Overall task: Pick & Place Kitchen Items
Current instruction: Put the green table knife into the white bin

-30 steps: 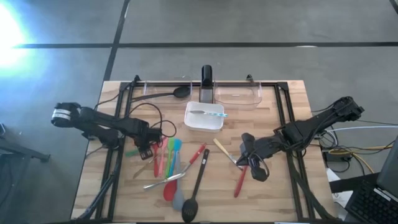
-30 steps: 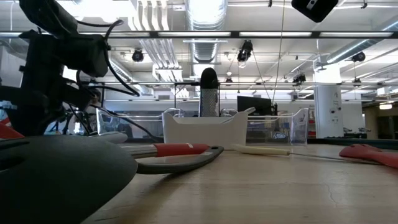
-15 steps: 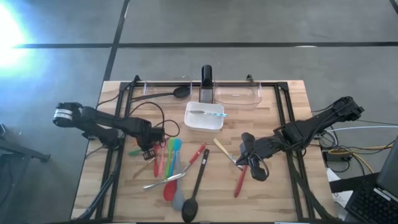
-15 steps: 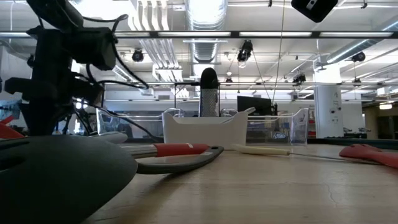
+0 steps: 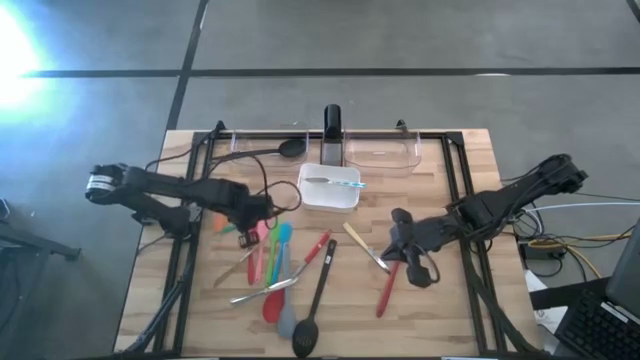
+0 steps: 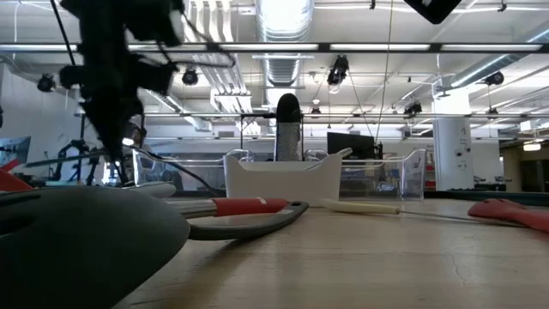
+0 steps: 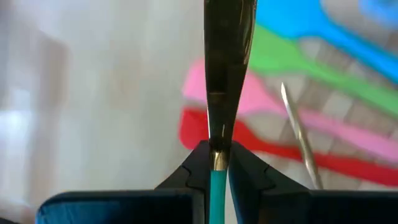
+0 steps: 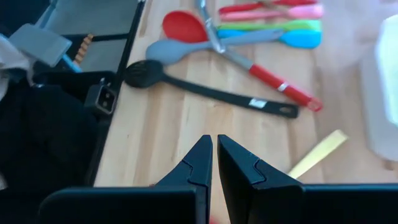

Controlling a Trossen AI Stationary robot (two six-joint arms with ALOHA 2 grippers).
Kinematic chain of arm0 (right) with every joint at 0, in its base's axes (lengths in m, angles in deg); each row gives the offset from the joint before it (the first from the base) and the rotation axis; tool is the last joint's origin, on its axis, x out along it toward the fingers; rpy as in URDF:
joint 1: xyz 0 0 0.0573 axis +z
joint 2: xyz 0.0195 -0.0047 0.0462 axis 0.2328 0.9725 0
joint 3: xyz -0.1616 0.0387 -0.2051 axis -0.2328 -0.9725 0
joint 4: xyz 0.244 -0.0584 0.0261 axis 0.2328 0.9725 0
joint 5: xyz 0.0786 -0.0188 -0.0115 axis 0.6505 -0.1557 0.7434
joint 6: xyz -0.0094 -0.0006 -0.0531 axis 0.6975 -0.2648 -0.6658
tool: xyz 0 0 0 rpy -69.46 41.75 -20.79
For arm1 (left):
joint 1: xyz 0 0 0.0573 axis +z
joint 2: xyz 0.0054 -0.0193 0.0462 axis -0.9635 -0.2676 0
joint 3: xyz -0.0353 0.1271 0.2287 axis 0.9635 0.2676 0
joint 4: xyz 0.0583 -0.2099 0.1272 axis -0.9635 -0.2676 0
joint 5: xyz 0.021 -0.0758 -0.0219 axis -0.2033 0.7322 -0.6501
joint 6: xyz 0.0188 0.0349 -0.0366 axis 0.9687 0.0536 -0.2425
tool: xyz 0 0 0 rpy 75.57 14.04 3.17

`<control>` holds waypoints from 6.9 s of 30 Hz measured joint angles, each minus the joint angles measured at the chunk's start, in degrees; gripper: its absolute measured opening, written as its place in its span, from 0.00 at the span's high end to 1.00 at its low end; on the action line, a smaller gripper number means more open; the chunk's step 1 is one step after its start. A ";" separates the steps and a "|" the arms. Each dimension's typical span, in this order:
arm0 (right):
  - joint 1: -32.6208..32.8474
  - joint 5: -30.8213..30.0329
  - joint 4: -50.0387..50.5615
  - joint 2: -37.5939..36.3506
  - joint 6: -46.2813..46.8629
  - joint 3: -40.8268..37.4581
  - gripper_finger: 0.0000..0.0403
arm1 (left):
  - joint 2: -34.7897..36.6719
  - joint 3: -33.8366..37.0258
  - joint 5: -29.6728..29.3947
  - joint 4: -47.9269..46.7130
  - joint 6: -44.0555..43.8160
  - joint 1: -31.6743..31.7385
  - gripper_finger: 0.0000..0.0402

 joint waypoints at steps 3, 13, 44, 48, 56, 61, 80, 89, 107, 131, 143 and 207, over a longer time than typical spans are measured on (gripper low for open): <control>0.00 -2.34 0.17 -2.10 -0.44 -0.29 0.94 | 0.04 -4.24 -4.13 1.36 3.75 0.09 0.91; -0.02 -10.12 1.22 -7.31 -0.44 -2.32 0.94 | -0.48 -12.95 -7.54 22.40 28.28 5.19 0.91; 0.00 -10.08 2.88 -7.82 -0.80 -2.94 0.94 | -27.36 -23.10 4.92 39.53 47.29 17.18 0.91; 0.07 -12.48 2.90 -7.82 -0.85 -3.15 0.94 | -26.19 -23.05 8.63 42.99 42.40 17.26 0.91; 3.00 -41.04 -2.31 -8.03 0.12 -10.60 0.94 | -21.28 -18.99 16.16 60.27 30.58 16.89 0.91; 2.44 -51.64 -15.69 -7.63 -2.27 -16.99 0.94 | -20.15 -15.58 28.30 78.11 25.09 16.63 0.91; -3.41 -39.99 -45.94 -7.62 -16.89 -21.59 0.71 | -21.29 -13.09 44.54 97.83 16.88 13.73 0.91; -7.82 -32.69 -46.13 -1.42 -16.92 -17.19 0.66 | -21.29 -13.09 44.44 97.90 16.92 13.77 0.91; -10.93 -32.06 -45.38 5.76 -19.37 -11.37 0.93 | -21.27 -13.02 44.90 97.07 17.38 13.70 0.91; -20.69 -36.63 13.73 1.21 -6.12 8.08 0.93 | -1.67 -5.70 15.38 59.37 17.08 11.76 0.53; -32.37 -12.63 29.40 22.31 -14.78 28.26 0.93 | 11.89 11.80 5.93 69.57 9.73 10.54 0.55; -40.15 2.60 55.01 62.49 -14.17 61.42 0.80 | 16.81 14.63 5.83 69.62 9.24 10.58 0.55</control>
